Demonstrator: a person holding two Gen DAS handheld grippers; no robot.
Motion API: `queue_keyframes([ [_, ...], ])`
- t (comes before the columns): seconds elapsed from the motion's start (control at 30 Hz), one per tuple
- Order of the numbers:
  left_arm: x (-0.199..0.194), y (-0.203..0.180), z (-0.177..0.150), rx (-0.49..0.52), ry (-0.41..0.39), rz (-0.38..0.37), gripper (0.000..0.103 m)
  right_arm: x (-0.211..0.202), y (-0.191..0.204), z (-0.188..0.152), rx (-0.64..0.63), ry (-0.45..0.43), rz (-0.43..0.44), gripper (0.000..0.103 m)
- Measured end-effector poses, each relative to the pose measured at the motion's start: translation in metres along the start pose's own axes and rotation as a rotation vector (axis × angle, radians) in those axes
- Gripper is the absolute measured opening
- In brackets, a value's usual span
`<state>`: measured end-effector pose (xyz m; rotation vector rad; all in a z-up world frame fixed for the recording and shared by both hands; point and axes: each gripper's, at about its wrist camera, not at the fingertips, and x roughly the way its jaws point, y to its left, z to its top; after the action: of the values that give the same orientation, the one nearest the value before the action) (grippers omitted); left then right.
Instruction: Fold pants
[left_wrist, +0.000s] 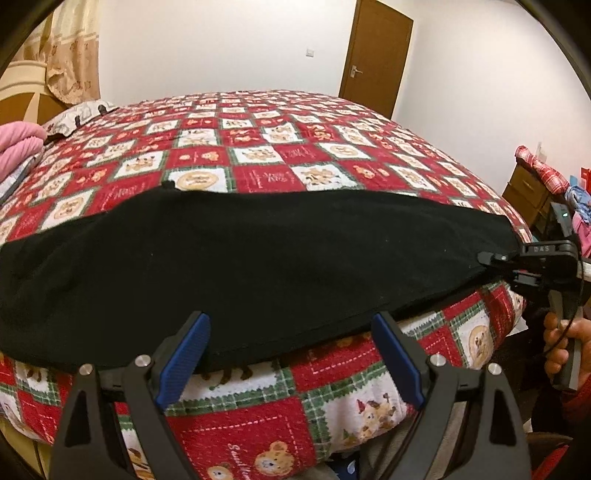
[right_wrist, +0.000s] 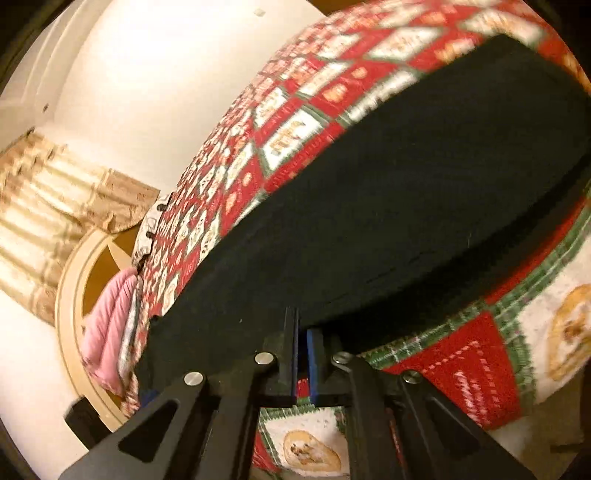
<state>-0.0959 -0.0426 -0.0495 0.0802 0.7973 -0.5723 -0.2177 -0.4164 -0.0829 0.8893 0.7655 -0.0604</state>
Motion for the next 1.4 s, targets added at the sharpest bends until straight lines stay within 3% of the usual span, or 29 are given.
queue_keyframes([
  [0.2,0.000,0.001,0.006,-0.005,-0.009,-0.007,0.092,-0.003,-0.015,-0.002,-0.021,0.043,-0.053,0.004],
  [0.37,0.001,0.003,0.012,0.010,-0.019,0.022,0.092,-0.002,-0.042,-0.005,0.110,0.116,0.015,0.005],
  [0.43,0.002,0.006,0.017,0.002,-0.024,0.032,0.092,-0.016,-0.038,-0.003,0.066,0.142,-0.081,0.006],
  [0.5,0.004,0.011,0.021,-0.015,-0.028,0.030,0.092,-0.036,-0.029,0.001,-0.033,0.106,-0.134,0.006],
  [0.6,0.013,0.011,0.029,-0.027,-0.021,0.018,0.092,-0.075,-0.020,0.028,-0.156,-0.056,-0.233,0.006],
  [0.73,0.023,-0.003,0.039,0.001,-0.025,0.020,0.092,-0.087,-0.044,0.092,-0.161,-0.210,-0.387,0.006],
  [0.93,0.043,-0.015,0.035,0.027,0.006,0.057,0.092,-0.027,-0.076,0.157,-0.208,-0.130,-0.551,0.006],
  [1.03,0.053,-0.017,0.024,0.066,0.052,0.101,0.092,-0.020,-0.093,0.173,-0.201,-0.109,-0.508,0.005],
  [1.2,0.052,-0.023,0.015,0.120,0.040,0.135,0.096,-0.028,-0.114,0.189,-0.067,-0.064,-0.384,0.002],
  [1.33,0.048,-0.020,0.017,0.103,0.049,0.124,0.096,-0.065,-0.113,0.178,-0.007,-0.160,-0.387,0.007],
  [1.4,0.045,-0.020,0.019,0.088,0.041,0.106,0.096,-0.072,-0.109,0.171,-0.031,-0.142,-0.379,0.015],
])
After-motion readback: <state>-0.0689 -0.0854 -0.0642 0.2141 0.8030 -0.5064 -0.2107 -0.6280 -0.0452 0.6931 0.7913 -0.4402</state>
